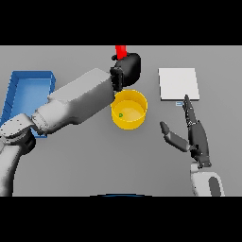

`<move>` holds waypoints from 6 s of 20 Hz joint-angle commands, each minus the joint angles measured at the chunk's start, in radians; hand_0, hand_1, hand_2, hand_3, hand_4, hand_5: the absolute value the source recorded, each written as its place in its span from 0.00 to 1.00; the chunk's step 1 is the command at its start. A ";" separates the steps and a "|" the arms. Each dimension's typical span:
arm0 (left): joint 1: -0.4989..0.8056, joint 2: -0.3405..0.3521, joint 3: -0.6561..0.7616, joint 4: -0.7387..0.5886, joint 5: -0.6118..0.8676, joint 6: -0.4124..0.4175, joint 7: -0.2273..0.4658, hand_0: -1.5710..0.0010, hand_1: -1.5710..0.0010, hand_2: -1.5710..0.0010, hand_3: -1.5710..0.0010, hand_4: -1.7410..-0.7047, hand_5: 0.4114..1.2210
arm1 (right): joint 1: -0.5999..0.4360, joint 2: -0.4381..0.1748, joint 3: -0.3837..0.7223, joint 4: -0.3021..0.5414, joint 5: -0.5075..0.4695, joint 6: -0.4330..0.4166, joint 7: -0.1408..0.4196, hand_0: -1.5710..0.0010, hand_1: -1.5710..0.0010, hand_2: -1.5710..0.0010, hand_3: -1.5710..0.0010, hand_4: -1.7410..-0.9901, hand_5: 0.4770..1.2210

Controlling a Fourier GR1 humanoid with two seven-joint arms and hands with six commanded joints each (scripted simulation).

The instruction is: Pick up the red beaker and tilt it to pour out 1 green nut into yellow bowl. Pick up the yellow bowl and place it on the metallic measuring scale.

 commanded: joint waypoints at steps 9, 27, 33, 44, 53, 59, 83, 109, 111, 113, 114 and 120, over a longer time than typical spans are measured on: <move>-0.299 0.092 0.211 0.218 0.064 0.047 -0.003 0.00 0.00 0.00 0.00 0.02 1.00 | -0.019 0.000 0.007 0.006 -0.009 0.016 0.004 1.00 1.00 1.00 1.00 0.83 0.10; 0.046 0.387 1.099 0.532 0.900 0.283 0.410 0.00 0.00 0.00 0.00 0.00 1.00 | -0.061 -0.043 0.009 0.038 -0.010 0.048 -0.025 1.00 1.00 1.00 1.00 0.80 0.23; 0.332 0.347 1.166 0.338 1.050 0.352 0.446 0.00 0.00 0.00 0.00 0.00 1.00 | -0.039 -0.048 0.008 0.030 -0.019 0.056 -0.053 1.00 1.00 1.00 1.00 0.79 0.27; 0.767 0.309 1.124 -0.302 1.187 0.315 0.716 0.07 0.14 0.19 0.16 0.36 0.45 | -0.046 -0.043 0.010 0.050 -0.017 0.058 -0.032 1.00 1.00 1.00 1.00 0.78 0.26; 0.814 0.362 1.073 -0.376 1.219 0.127 0.788 0.87 0.89 0.89 0.89 0.90 0.27 | -0.047 -0.046 0.015 0.039 0.010 0.037 -0.034 1.00 1.00 1.00 1.00 0.78 0.25; 0.816 0.353 1.083 -0.380 1.214 0.171 0.682 0.97 0.97 0.97 0.97 0.93 0.28 | -0.074 -0.062 0.041 0.045 0.083 0.020 0.032 1.00 1.00 1.00 1.00 0.83 0.22; 0.839 0.324 1.108 -0.425 1.264 0.172 0.687 1.00 1.00 1.00 1.00 0.90 0.35 | -0.691 -0.346 0.508 0.460 0.625 0.403 -0.139 1.00 1.00 1.00 1.00 0.77 0.24; 0.843 0.345 1.099 -0.424 1.252 0.149 0.661 1.00 1.00 1.00 1.00 0.92 0.37 | -0.824 -0.285 0.580 0.619 0.635 0.542 -0.119 0.08 0.08 0.15 0.25 0.06 0.96; 0.847 0.344 1.103 -0.423 1.258 0.147 0.659 1.00 1.00 1.00 1.00 0.92 0.36 | -0.822 -0.295 0.576 0.605 0.629 0.533 -0.137 0.05 0.05 0.13 0.24 0.04 0.98; 0.838 0.341 1.098 -0.416 1.249 0.152 0.663 1.00 1.00 1.00 1.00 0.93 0.36 | -0.829 -0.307 0.562 0.569 0.616 0.558 -0.117 0.03 0.03 0.10 0.25 0.02 0.98; 0.843 0.344 1.099 -0.410 1.246 0.154 0.648 1.00 1.00 1.00 1.00 0.93 0.36 | -0.830 -0.324 0.554 0.549 0.608 0.573 -0.120 0.02 0.03 0.08 0.25 0.02 0.99; 0.836 0.342 1.103 -0.421 1.256 0.152 0.648 1.00 1.00 1.00 1.00 0.93 0.36 | -0.837 -0.397 0.501 0.437 0.578 0.639 -0.039 0.01 0.01 0.09 0.23 0.00 1.00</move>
